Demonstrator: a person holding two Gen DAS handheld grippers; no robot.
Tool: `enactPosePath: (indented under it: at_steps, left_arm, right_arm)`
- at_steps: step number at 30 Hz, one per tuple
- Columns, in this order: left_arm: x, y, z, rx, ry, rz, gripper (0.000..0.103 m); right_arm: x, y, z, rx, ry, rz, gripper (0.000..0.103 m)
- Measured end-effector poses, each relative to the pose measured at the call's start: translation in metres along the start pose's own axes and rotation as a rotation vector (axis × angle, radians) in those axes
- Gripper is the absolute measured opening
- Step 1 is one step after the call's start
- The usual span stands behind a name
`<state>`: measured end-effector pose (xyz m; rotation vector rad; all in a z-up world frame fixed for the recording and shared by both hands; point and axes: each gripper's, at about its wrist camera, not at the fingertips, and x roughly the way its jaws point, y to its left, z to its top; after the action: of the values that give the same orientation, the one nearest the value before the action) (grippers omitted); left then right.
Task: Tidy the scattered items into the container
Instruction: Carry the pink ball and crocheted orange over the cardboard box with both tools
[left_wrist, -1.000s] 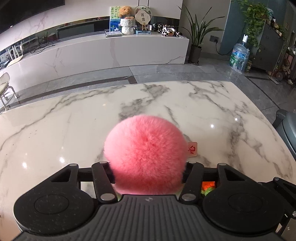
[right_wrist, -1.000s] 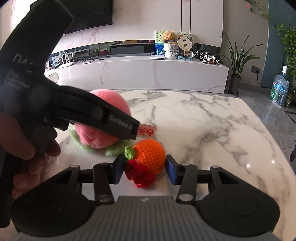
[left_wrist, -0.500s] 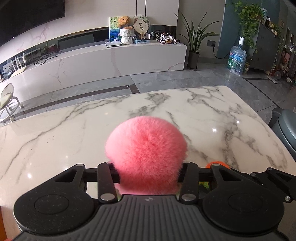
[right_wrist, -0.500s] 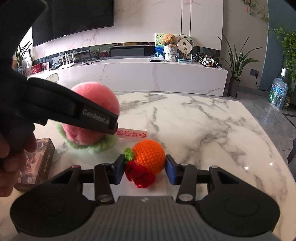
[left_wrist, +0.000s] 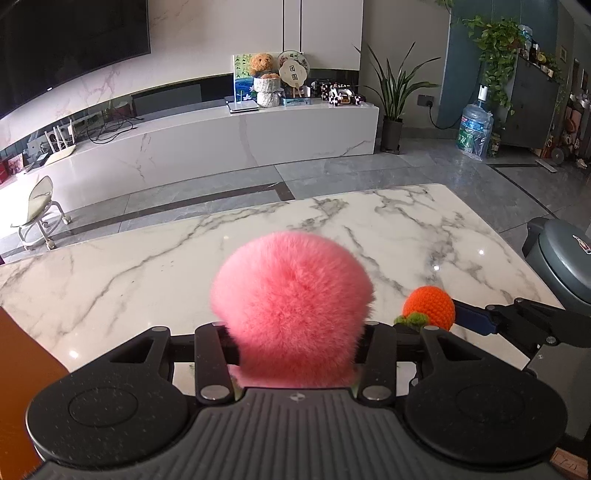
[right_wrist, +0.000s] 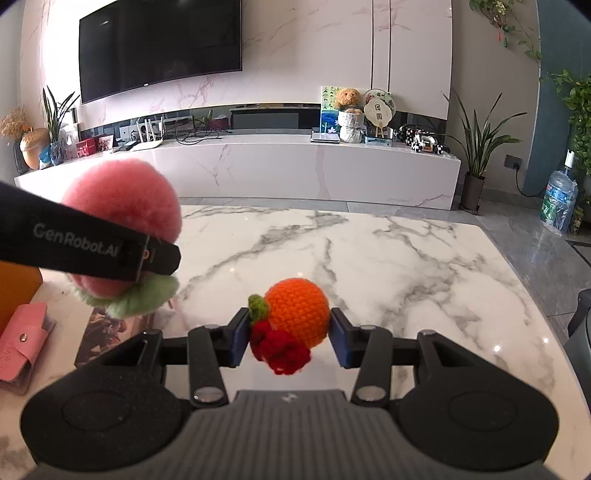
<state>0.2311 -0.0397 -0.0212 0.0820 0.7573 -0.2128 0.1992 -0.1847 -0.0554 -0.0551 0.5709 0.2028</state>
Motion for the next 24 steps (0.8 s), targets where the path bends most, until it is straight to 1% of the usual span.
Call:
enactPosePath:
  at_steps: [6,11,19,24]
  left_arm:
    - [-0.040,0.002,-0.009,-0.003,-0.033,0.004,0.050]
    - [-0.073,0.007,-0.015,-0.009,-0.067,0.004,0.050]
    - [-0.122,0.024,-0.027,-0.011,-0.111,0.037,0.050]
    - [-0.145,0.038,-0.034,-0.025,-0.127,0.077,0.050]
  right_arm:
    - [-0.037,0.016,0.014,0.001,-0.041,0.005,0.048]
    - [-0.070,0.035,0.021,-0.034,-0.079,0.003,0.048]
    - [-0.116,0.065,0.025,-0.077,-0.114,0.011,0.048]
    - [-0.137,0.084,0.029,-0.085,-0.133,0.028,0.048]
